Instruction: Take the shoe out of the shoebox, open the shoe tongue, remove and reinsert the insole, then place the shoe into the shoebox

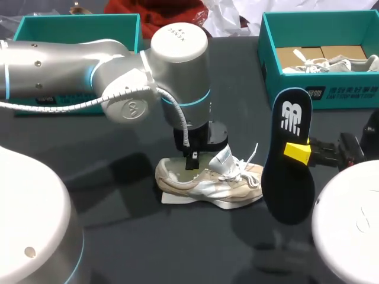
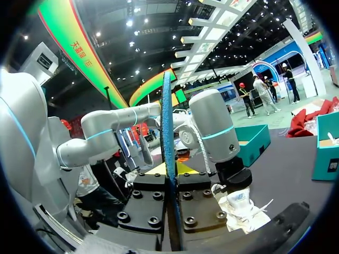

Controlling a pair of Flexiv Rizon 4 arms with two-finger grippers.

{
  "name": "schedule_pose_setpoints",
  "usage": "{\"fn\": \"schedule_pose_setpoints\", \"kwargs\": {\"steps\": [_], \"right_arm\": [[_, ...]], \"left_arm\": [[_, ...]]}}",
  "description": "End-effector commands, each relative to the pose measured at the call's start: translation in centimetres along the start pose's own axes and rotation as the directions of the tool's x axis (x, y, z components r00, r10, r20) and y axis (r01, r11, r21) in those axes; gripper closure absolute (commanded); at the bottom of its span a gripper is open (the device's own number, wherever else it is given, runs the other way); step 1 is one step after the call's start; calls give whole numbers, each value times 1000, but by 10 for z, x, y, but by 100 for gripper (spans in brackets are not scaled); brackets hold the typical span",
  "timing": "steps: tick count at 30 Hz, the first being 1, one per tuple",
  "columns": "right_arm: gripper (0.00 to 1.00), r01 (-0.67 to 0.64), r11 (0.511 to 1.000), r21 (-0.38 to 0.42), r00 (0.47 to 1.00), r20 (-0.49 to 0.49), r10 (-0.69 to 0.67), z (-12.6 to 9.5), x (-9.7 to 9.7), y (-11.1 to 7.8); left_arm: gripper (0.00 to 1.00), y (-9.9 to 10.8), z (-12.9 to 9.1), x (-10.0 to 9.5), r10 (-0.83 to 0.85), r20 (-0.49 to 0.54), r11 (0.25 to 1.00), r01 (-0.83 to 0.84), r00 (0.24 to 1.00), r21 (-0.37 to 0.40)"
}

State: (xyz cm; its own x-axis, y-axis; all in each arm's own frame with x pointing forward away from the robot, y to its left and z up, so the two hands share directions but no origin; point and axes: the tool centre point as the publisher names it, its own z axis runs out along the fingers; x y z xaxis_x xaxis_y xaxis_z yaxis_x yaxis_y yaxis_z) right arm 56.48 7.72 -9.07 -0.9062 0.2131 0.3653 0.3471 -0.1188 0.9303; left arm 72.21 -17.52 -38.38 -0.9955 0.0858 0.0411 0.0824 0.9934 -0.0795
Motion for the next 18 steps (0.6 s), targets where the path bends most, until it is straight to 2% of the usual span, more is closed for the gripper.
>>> {"fn": "schedule_pose_setpoints", "kwargs": {"steps": [1,9,14,18], "right_arm": [[100,1,1000,1,1000,9,-1,0,5,0],[100,1,1000,1,1000,9,-1,0,5,0],[100,1,1000,1,1000,9,-1,0,5,0],[100,1,1000,1,1000,9,-1,0,5,0]], "left_arm": [[100,5,1,1,16,-16,1000,-15,1000,11],[100,10,-17,-1,133,-93,990,-128,987,52],[100,8,-29,-4,242,-102,970,-240,965,35],[100,7,-39,-2,396,-115,917,-398,911,5]]}}
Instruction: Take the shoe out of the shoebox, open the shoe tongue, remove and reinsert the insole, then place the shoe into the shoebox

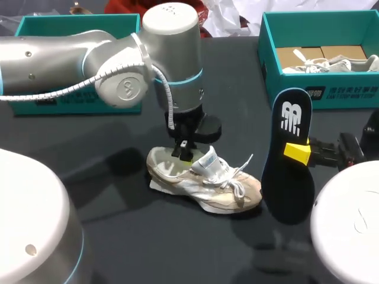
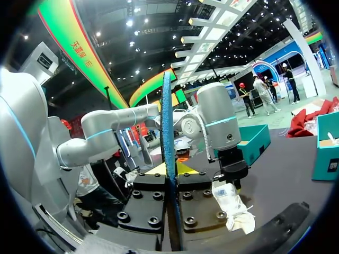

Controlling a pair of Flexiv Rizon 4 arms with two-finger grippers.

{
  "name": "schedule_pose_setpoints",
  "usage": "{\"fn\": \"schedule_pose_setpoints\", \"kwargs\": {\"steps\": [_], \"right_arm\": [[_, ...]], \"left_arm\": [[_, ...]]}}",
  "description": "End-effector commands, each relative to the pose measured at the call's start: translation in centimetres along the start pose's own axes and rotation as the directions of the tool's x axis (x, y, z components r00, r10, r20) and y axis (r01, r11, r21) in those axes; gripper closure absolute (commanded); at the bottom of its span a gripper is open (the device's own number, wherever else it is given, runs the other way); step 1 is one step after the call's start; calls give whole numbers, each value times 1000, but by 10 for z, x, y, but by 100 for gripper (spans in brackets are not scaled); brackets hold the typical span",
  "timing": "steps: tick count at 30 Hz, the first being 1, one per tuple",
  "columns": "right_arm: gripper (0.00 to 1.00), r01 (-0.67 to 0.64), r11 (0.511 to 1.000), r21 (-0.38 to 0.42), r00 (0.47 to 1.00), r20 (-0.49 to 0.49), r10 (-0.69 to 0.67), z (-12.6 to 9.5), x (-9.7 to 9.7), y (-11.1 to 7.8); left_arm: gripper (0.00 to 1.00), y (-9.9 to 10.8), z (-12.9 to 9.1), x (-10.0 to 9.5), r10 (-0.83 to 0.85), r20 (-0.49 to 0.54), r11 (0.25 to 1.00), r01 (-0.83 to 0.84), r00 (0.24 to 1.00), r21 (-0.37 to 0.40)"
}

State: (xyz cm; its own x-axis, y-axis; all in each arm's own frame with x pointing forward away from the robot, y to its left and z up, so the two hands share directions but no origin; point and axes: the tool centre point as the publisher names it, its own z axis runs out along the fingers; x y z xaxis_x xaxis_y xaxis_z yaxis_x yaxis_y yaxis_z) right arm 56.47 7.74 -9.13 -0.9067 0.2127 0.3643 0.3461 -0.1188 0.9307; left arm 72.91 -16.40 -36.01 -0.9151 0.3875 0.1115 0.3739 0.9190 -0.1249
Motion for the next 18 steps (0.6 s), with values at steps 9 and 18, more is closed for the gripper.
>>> {"fn": "schedule_pose_setpoints", "kwargs": {"steps": [9,18], "right_arm": [[100,0,1000,1,1000,10,0,0,5,0],[100,0,1000,1,1000,10,0,0,5,0]], "left_arm": [[100,-3,-16,3,79,-8,995,-80,997,-55],[100,-8,-36,-1,380,23,925,-379,925,-27]]}}
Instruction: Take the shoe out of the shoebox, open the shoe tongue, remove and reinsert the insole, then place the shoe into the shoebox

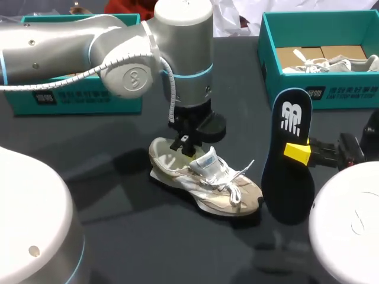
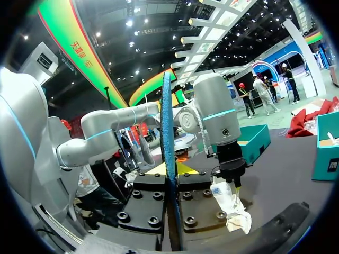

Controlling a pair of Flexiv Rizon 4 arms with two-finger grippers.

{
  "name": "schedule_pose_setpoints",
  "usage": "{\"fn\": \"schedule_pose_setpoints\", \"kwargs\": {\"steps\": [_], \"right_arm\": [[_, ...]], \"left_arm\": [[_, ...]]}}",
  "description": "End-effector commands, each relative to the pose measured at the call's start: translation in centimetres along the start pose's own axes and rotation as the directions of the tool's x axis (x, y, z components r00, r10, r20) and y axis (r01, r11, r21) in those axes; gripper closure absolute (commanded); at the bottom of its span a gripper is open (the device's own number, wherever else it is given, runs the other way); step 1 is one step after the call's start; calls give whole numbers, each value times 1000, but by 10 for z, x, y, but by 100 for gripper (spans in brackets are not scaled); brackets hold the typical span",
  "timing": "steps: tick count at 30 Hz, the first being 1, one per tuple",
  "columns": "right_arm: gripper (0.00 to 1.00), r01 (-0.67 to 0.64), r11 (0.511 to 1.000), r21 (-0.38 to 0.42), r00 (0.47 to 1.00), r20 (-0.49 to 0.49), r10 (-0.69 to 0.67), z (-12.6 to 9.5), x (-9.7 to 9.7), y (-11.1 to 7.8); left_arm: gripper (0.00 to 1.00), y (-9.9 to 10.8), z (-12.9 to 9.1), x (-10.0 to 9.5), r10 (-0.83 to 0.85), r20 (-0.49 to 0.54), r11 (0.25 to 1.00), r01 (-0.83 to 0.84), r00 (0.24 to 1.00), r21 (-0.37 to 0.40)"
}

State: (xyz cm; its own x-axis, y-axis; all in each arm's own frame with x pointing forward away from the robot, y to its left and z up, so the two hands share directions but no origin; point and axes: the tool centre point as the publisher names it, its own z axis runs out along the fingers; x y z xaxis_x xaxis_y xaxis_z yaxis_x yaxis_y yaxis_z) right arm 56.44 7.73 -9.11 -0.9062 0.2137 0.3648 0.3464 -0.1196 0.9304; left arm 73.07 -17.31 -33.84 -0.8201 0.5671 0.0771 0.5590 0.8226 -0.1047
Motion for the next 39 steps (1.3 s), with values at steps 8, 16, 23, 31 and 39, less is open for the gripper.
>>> {"fn": "schedule_pose_setpoints", "kwargs": {"steps": [8,16,23,31,39], "right_arm": [[100,0,1000,2,1000,9,0,0,5,0],[100,0,1000,2,1000,9,0,0,5,0],[100,0,1000,2,1000,9,0,0,5,0],[100,0,1000,2,1000,9,0,0,5,0],[100,0,1000,2,1000,9,0,0,5,0]], "left_arm": [[100,-2,-27,-2,425,47,904,-421,904,-78],[100,-2,-27,-2,425,47,904,-421,904,-78],[100,3,-35,-7,601,70,799,-594,796,-97],[100,0,-40,-9,724,82,689,-713,684,-130],[100,0,-40,-9,724,82,689,-713,684,-130]]}}
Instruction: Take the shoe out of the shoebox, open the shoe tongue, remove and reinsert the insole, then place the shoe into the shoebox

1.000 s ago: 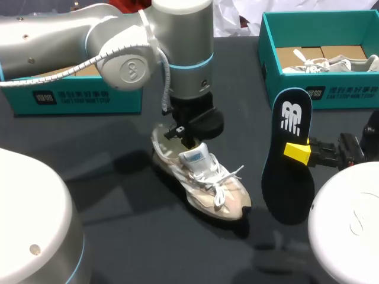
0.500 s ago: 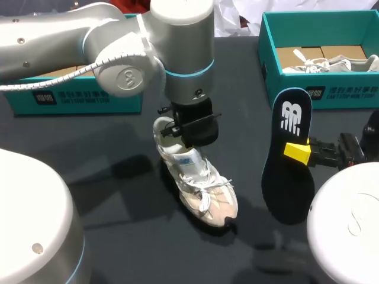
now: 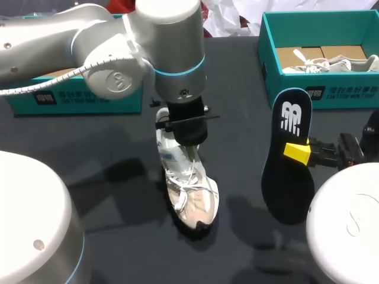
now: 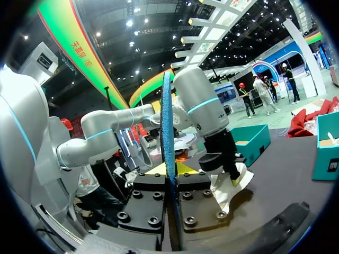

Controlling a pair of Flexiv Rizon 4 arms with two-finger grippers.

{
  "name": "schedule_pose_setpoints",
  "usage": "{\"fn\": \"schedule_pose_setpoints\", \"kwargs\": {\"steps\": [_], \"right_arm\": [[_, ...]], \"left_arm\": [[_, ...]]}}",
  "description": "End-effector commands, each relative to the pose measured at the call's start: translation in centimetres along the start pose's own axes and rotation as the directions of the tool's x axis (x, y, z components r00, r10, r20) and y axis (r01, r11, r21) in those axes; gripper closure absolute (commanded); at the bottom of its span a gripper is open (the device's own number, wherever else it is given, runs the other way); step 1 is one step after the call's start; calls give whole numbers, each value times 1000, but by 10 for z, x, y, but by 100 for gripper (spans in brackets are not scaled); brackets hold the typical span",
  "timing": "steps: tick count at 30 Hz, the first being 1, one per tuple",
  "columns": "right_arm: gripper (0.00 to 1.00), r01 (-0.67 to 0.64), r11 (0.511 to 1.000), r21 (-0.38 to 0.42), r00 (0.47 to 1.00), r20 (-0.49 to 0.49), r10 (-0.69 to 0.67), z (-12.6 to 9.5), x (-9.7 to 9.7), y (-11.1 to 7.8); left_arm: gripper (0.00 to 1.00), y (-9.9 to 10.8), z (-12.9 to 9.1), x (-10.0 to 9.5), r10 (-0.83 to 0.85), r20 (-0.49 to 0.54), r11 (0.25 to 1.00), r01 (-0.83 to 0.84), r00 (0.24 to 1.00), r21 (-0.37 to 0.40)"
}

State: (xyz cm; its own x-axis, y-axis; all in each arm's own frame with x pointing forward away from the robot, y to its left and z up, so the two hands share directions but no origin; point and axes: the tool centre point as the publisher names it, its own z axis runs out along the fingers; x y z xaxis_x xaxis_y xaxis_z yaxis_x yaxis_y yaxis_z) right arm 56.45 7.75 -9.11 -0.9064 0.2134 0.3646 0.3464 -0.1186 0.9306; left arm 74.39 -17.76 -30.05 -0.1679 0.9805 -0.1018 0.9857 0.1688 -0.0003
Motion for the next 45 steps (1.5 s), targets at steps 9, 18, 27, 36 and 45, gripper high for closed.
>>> {"fn": "schedule_pose_setpoints", "kwargs": {"steps": [9,18,27,36,45], "right_arm": [[100,0,1000,1,1000,9,0,0,5,0],[100,0,1000,1,1000,9,0,0,5,0],[100,0,1000,1,1000,9,0,0,5,0],[100,0,1000,1,1000,9,0,0,5,0],[100,0,1000,1,1000,9,0,0,5,0]], "left_arm": [[100,-10,9,-1,99,11,995,-99,995,-8],[100,-22,29,0,132,-7,991,-132,991,9],[100,-25,43,-4,149,-24,989,-149,989,23],[100,-26,50,-5,169,-22,985,-168,985,37],[100,-24,59,-4,179,-32,983,-177,983,50]]}}
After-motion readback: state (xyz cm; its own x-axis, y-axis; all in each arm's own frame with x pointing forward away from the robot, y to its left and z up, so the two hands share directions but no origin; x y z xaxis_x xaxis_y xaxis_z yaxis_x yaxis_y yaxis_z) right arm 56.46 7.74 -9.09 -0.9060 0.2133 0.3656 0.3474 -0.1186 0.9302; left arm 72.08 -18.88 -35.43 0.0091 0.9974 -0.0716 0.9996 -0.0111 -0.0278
